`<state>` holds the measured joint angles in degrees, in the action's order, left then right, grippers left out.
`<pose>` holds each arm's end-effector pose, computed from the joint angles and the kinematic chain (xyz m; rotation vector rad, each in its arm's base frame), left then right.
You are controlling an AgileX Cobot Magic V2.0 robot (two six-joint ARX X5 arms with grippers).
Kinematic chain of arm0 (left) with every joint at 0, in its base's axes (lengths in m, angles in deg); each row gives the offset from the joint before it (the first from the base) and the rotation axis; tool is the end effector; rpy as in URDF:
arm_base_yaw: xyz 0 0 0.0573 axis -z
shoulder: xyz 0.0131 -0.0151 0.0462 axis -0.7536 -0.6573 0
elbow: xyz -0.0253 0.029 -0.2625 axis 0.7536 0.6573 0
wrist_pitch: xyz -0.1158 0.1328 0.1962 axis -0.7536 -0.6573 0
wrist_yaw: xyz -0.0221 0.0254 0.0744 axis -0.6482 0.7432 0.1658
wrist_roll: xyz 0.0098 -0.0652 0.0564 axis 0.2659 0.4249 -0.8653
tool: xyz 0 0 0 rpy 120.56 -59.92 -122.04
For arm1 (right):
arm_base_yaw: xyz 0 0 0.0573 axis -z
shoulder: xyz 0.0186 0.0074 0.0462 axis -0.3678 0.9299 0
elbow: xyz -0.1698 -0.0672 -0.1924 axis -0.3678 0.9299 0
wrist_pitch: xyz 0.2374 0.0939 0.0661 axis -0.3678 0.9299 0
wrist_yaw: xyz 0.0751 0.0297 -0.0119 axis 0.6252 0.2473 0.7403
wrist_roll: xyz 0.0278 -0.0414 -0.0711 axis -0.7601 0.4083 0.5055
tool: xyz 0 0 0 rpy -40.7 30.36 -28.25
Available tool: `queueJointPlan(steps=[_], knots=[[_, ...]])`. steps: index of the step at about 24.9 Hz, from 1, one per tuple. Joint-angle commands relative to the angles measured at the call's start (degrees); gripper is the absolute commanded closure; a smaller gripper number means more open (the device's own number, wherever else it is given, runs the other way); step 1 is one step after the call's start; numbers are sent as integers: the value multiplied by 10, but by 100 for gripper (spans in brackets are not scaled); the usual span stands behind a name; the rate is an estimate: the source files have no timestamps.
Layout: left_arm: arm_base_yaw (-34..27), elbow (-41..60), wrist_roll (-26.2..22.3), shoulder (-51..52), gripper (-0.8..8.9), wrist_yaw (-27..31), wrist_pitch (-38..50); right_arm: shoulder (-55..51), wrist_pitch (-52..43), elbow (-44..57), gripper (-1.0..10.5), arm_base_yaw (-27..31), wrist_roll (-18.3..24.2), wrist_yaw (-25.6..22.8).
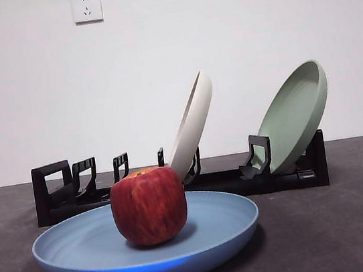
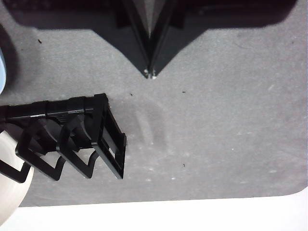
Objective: Take the blue plate from the plate rack,put the plate on the table,take the apple from the table,put the apple in the plate
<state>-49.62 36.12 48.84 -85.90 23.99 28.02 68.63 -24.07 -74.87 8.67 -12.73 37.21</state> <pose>0.1528 -0.0041 0.1354 0.0068 0.2355 -0.0709 0.1565 0.0306 0.2676 0.0203 0.2101 0.1489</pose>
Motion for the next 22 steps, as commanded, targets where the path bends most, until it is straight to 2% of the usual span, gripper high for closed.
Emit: queueJointPlan(steps=[1, 3, 10, 16, 22], knots=[[-2, 8, -5, 2, 815, 0, 2, -52, -75, 62, 946, 71, 17, 45], [-2, 8, -5, 2, 815, 0, 2, -103, -131, 133, 946, 107, 26, 86], [-2, 8, -5, 2, 815, 0, 2, -177, -157, 252, 946, 113, 23, 86], [-2, 8, -5, 2, 815, 0, 1, -217, -145, 294, 946, 113, -1, 85], [-2, 8, -5, 2, 815, 0, 1, -221, -108, 294, 945, 113, -2, 83]])
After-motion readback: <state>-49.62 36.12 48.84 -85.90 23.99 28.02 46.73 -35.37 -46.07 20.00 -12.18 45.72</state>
